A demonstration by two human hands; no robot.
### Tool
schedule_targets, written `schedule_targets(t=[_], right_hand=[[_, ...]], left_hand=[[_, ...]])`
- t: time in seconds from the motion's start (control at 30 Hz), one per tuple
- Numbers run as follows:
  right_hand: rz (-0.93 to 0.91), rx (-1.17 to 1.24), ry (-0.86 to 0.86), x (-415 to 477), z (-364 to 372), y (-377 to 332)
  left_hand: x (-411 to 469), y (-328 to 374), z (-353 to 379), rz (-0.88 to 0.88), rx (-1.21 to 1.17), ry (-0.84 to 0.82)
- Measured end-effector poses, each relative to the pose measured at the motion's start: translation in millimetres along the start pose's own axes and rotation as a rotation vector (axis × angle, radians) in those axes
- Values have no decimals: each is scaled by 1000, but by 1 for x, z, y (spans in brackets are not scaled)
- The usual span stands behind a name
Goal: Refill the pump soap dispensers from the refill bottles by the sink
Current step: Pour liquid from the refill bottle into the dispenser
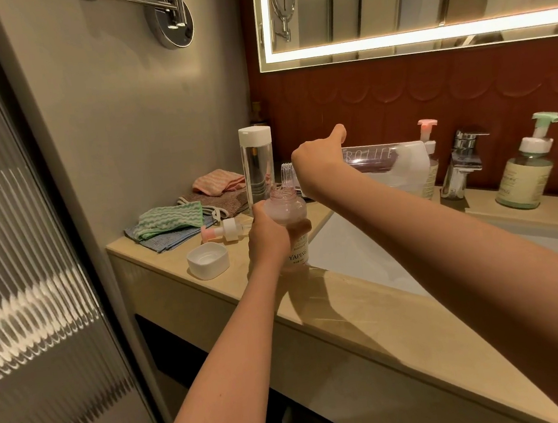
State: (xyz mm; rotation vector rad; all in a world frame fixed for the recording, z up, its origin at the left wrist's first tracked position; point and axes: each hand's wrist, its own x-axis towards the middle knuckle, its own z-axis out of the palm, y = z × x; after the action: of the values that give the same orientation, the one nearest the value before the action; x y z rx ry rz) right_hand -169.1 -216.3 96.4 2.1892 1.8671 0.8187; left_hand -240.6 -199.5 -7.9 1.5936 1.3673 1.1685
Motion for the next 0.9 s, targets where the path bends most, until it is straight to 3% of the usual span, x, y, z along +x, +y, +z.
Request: schedule_targets(t=[0.9], right_hand=[[16,38,-16,1,4,3]], left_hand=[[15,-13,6,-8,-45,16]])
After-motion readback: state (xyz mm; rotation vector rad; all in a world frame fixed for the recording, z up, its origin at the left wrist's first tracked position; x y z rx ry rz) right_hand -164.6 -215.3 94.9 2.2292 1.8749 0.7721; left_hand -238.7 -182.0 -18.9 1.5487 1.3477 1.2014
